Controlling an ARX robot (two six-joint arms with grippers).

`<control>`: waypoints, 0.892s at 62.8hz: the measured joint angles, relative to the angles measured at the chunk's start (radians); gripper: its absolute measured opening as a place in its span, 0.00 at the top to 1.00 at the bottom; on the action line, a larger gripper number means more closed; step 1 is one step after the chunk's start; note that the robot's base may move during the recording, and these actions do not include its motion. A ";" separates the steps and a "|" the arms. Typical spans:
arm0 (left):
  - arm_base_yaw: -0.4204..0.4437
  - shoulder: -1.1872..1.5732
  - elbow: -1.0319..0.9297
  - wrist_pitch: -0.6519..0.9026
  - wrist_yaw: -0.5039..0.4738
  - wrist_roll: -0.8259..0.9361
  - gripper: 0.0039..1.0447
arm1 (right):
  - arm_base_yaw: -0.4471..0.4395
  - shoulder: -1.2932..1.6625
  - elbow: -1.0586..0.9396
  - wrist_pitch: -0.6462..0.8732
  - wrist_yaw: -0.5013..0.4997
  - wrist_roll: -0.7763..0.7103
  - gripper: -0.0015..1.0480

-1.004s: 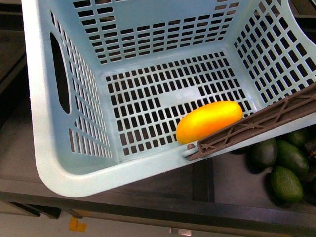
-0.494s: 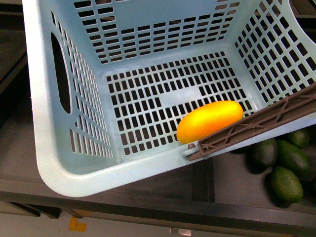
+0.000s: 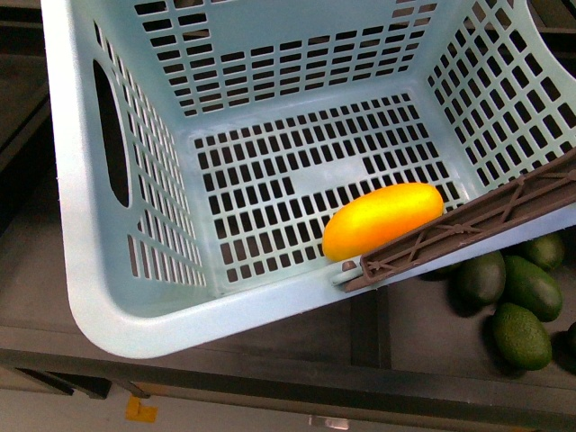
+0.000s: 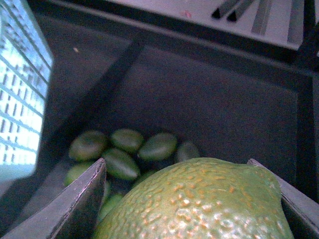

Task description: Pick mango and avocado into basket

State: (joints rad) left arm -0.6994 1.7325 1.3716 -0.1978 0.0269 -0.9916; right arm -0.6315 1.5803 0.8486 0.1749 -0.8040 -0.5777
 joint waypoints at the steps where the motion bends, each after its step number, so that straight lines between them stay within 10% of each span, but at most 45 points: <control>1: 0.000 0.000 0.000 0.000 0.000 0.000 0.87 | 0.009 -0.035 -0.010 0.005 -0.005 0.019 0.27; 56: 0.000 0.000 0.000 0.000 0.000 0.000 0.87 | 0.835 -0.203 -0.134 0.202 0.554 0.400 0.18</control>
State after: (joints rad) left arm -0.6994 1.7325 1.3716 -0.1978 0.0265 -0.9913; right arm 0.2039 1.3777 0.7151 0.3767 -0.2497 -0.1776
